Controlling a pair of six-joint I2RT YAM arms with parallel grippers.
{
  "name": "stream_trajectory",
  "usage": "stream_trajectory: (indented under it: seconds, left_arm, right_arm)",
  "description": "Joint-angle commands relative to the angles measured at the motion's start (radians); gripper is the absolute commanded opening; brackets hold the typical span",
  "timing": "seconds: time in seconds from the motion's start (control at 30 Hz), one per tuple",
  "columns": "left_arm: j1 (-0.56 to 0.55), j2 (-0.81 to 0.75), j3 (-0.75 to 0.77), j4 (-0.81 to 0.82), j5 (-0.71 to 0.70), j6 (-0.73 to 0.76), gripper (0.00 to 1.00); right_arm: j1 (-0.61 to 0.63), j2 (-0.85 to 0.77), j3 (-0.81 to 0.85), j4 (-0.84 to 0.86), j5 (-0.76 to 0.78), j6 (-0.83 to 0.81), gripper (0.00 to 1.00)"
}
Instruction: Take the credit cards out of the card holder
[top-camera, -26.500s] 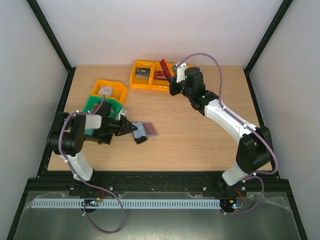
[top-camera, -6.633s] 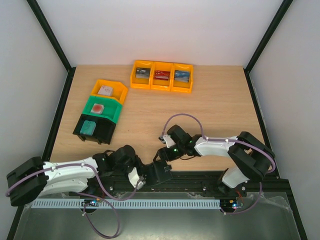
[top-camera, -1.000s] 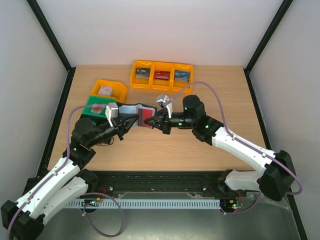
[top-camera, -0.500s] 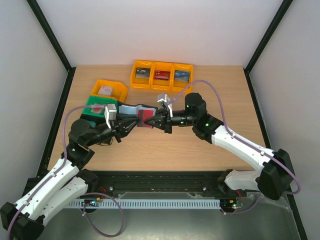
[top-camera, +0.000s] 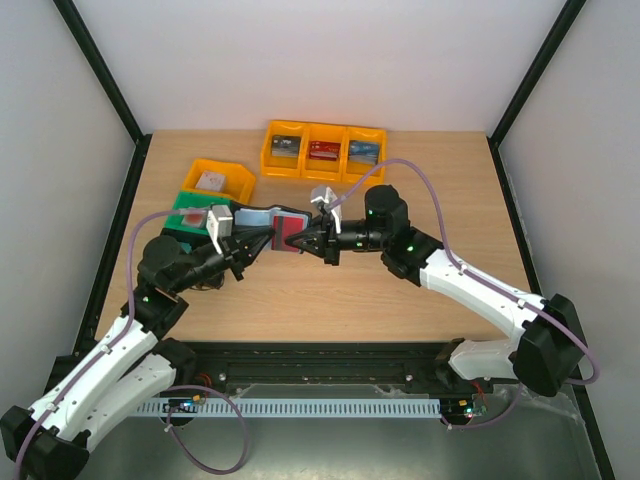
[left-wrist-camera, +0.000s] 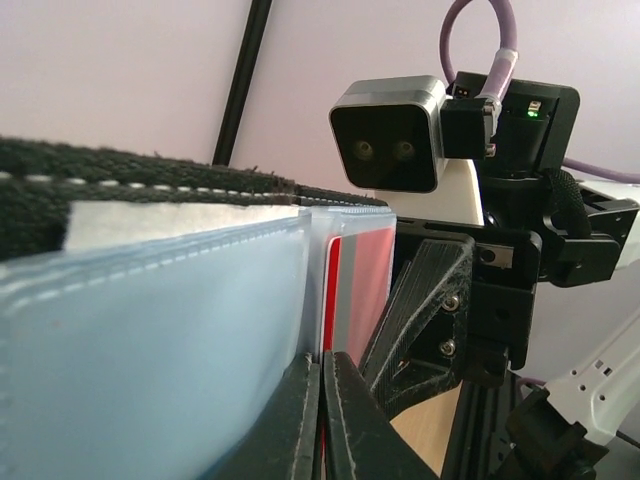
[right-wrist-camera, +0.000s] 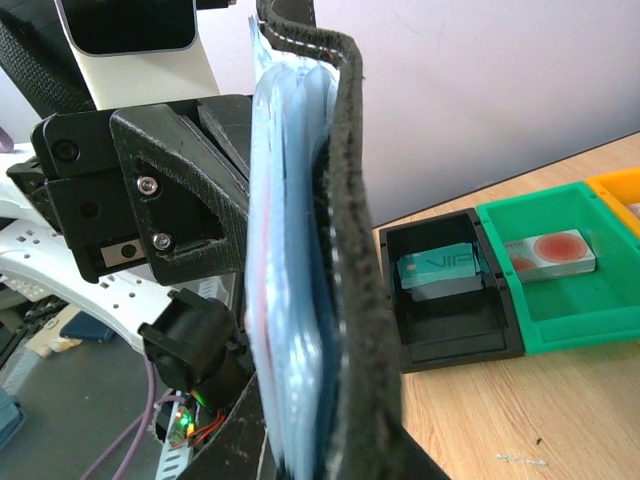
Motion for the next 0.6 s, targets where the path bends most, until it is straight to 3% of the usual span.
stream_trajectory:
  seconds: [0.0, 0.27, 0.4, 0.57]
  left_arm:
    - [-0.068, 0.030, 0.016, 0.048, 0.306, -0.034, 0.02]
    - [0.024, -0.019, -0.044, 0.075, 0.227, -0.187, 0.02]
    - [0.051, -0.025, -0.106, 0.135, 0.218, -0.264, 0.02]
    - [0.055, -0.029, -0.123, 0.104, 0.240, -0.214, 0.02]
  right_arm:
    - [0.093, 0.051, 0.033, 0.139, -0.015, 0.033, 0.06]
    - [0.025, -0.030, -0.076, 0.187, -0.029, 0.082, 0.15]
    - [0.018, -0.035, -0.131, 0.234, -0.075, 0.156, 0.02]
    - [-0.003, -0.065, -0.163, 0.213, -0.090, 0.149, 0.03]
